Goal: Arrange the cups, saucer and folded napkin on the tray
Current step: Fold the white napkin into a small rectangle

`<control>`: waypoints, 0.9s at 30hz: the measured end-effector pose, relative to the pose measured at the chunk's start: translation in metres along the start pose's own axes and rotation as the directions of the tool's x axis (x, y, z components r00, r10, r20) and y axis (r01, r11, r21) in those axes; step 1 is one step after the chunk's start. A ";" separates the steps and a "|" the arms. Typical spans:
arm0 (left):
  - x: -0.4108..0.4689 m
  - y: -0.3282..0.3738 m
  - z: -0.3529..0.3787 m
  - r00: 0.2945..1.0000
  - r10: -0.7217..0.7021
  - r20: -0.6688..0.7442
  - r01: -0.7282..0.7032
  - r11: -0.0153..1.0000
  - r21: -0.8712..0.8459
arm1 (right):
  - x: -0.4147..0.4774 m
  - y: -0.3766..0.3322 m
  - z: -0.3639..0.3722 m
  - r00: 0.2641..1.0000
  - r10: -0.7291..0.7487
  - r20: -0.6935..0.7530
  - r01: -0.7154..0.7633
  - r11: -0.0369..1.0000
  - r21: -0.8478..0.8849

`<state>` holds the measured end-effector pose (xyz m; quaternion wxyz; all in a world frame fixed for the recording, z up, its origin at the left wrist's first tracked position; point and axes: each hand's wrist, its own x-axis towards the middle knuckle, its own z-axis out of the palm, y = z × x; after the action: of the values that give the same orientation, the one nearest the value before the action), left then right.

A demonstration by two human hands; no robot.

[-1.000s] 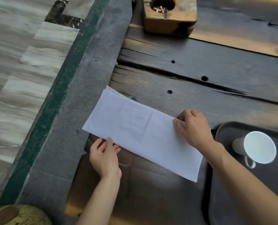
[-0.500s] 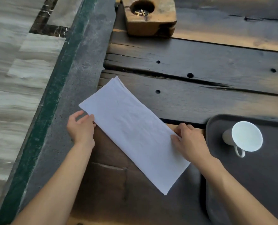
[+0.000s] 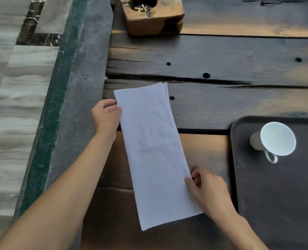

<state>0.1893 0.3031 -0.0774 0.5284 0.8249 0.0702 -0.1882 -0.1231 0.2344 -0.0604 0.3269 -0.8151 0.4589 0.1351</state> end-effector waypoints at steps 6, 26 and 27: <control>0.005 0.017 0.032 0.992 0.047 0.118 -0.055 0.996 0.067 | -0.024 -0.007 0.017 0.999 0.050 0.011 -0.051 0.997 0.059; -0.055 -0.029 -0.049 0.894 -0.090 0.438 -0.095 0.919 0.383 | 0.045 -0.048 -0.018 0.990 0.133 -0.044 -0.109 0.932 0.346; -0.058 -0.032 -0.050 0.894 -0.080 0.442 -0.108 0.917 0.383 | 0.049 -0.052 -0.019 0.990 0.140 -0.029 -0.119 0.922 0.369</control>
<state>0.1373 0.3662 -0.0632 0.3530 0.8493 -0.0994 -0.3797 -0.0551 0.2090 -0.0507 0.4507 -0.7112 0.5375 0.0462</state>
